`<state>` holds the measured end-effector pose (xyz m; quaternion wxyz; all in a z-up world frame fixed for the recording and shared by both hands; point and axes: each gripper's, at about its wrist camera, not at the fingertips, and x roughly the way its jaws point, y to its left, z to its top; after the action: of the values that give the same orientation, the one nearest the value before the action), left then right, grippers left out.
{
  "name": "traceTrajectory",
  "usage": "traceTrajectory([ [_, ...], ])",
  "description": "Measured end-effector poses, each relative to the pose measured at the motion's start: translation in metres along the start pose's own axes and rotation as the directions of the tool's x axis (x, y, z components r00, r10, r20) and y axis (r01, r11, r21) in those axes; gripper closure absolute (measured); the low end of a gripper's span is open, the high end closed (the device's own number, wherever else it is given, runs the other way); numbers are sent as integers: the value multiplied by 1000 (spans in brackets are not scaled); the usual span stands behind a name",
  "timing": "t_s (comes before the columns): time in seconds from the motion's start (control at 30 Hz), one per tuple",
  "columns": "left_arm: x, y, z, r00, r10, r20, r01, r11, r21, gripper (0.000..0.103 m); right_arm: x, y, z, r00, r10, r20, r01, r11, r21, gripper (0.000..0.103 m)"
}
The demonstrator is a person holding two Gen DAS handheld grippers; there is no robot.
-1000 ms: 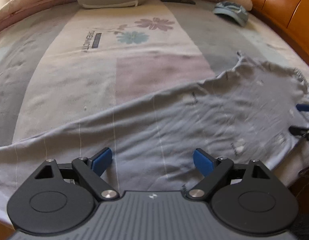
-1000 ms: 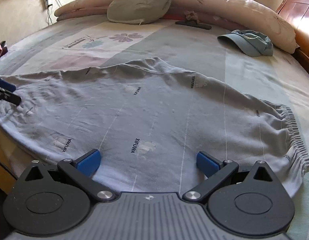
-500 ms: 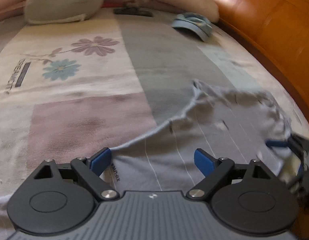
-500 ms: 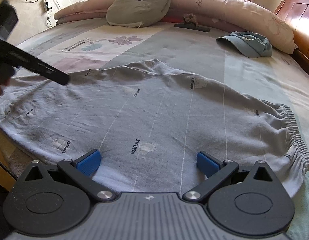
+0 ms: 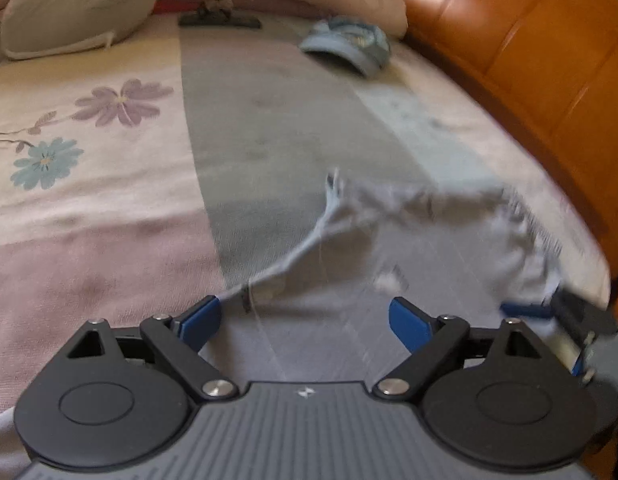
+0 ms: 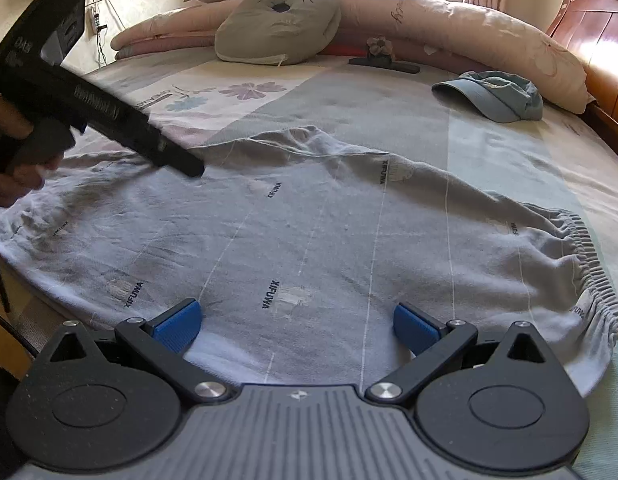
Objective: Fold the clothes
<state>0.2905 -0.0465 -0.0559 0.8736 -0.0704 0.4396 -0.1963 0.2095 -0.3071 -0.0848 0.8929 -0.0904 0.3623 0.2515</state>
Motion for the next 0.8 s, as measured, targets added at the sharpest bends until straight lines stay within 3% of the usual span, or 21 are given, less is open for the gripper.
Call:
traceTrajectory([
  [0.2, 7, -24, 8, 991, -128, -36, 131, 988, 77, 11, 0, 0, -1, 1000, 4, 8, -4, 1000, -2, 0],
  [0.33, 32, -22, 11, 996, -57, -67, 61, 996, 60, 11, 0, 0, 0, 1000, 4, 7, -4, 1000, -5, 0],
  [0.47, 18, -24, 17, 998, -53, -31, 55, 996, 71, 11, -1, 1, -2, 1000, 1, 15, -1, 1000, -6, 0],
  [0.67, -36, -11, 17, 997, 82, -6, -80, 987, 141, 11, -1, -1, -3, 1000, 11, 27, -10, 1000, -10, 0],
  [0.8, -78, 12, 6, 973, 232, -19, -227, 965, 132, 11, -1, -2, -5, 999, 19, 44, -18, 1000, -18, 0],
])
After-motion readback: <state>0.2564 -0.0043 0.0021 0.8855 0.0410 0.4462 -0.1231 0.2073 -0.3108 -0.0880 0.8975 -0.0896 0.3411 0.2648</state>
